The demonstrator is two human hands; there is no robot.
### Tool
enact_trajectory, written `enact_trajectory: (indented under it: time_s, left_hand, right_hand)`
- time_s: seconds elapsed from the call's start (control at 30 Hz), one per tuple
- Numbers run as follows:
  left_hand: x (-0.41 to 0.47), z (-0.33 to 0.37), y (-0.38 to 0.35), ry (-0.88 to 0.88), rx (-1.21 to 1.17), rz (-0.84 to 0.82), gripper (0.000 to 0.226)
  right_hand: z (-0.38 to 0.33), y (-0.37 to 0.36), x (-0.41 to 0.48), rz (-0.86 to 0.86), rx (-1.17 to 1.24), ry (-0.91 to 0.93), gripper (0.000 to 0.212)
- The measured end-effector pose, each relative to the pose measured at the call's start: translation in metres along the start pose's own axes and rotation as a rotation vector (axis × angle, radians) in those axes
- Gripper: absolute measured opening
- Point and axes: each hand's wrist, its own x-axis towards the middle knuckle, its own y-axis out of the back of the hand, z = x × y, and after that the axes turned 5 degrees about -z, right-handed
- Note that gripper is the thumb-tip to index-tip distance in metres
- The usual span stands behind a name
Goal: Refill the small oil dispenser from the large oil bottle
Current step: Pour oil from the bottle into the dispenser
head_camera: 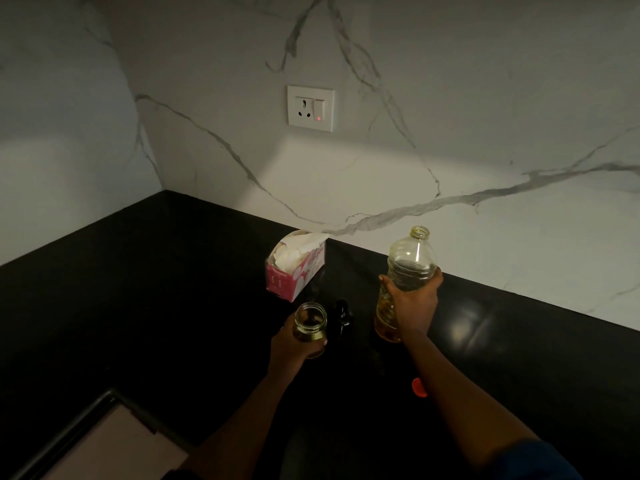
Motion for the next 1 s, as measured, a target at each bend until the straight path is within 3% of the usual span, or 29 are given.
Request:
enact_trajectory:
  time_s: [0.2,0.37,0.7,1.0]
  left_hand:
    - [0.000,-0.001,0.000,-0.011,0.019,-0.018,0.074]
    - [-0.001,-0.001,0.000,-0.025,0.021,-0.031,0.073]
    - [-0.010,-0.004,0.000,-0.064,-0.053,-0.049,0.071]
    - [-0.017,-0.003,0.002,-0.080,-0.037,-0.059,0.070]
  right_hand:
    - [-0.006,0.004,0.003,-0.048,-0.026,0.032,0.094]
    - [-0.021,0.011,-0.007,-0.116,-0.114,0.183,0.088]
    - [-0.048,0.024,-0.023,-0.576,-0.755,0.560,0.087]
    - [-0.036,0.021,-0.034,-0.749,-1.174,0.664,0.090]
